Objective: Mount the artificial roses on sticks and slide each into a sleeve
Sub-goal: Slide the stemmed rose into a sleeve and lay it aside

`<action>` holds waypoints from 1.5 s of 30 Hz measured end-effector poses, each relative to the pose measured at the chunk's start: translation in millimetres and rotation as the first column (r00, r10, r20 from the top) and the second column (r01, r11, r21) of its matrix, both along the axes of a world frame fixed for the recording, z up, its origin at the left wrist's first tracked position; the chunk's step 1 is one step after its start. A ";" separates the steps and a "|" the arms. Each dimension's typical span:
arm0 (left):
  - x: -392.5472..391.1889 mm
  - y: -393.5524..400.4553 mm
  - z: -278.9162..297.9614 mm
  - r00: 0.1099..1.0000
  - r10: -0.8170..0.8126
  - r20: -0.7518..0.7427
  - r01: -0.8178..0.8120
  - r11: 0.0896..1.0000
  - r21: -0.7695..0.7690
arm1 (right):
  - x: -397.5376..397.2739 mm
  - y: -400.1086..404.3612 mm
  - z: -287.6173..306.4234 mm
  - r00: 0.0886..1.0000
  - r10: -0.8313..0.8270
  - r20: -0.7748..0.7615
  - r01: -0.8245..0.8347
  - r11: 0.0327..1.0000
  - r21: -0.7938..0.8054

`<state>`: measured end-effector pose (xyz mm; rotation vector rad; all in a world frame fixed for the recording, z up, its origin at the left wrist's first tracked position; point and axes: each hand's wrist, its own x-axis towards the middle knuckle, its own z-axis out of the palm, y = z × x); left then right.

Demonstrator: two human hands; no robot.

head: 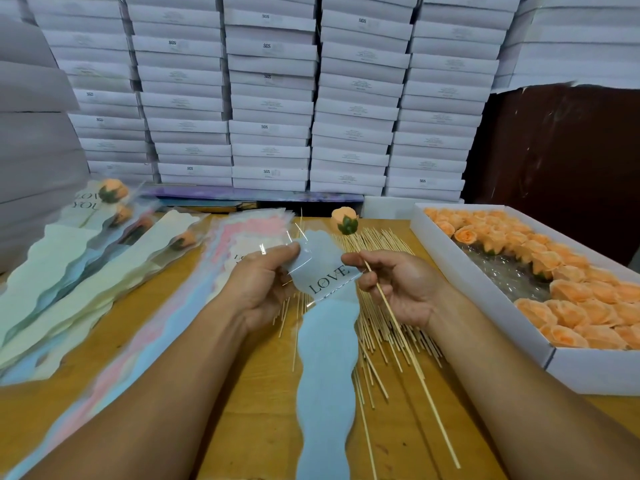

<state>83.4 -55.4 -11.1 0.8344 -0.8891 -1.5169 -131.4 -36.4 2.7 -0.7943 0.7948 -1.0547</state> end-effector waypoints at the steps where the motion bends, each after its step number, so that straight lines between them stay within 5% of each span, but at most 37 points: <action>1: -0.2 0.5 0.7 1.000 -0.006 -0.002 0.006 1.000 -0.013 | 0.0 -0.2 -0.3 1.000 0.001 -0.002 -0.001 1.000 -0.004; 12: 4.2 -1.7 -1.3 0.997 -0.067 -0.046 0.066 0.998 -0.021 | -8.1 -4.6 0.4 0.998 -0.035 -0.055 0.038 0.998 0.051; 21: 6.8 7.7 0.5 0.954 -0.225 0.199 0.225 0.974 0.021 | -11.9 -7.4 -0.7 0.978 -0.137 -0.158 0.143 0.989 0.030; 34: 6.5 19.9 0.6 0.870 -0.394 0.296 0.434 0.897 -0.084 | -19.8 -30.5 21.6 0.984 -0.176 0.008 0.172 0.971 0.166; 45: 4.7 16.5 -2.2 0.841 -0.414 0.350 0.477 0.871 -0.117 | -6.8 -70.6 25.6 0.949 -0.270 -0.163 0.290 0.950 0.116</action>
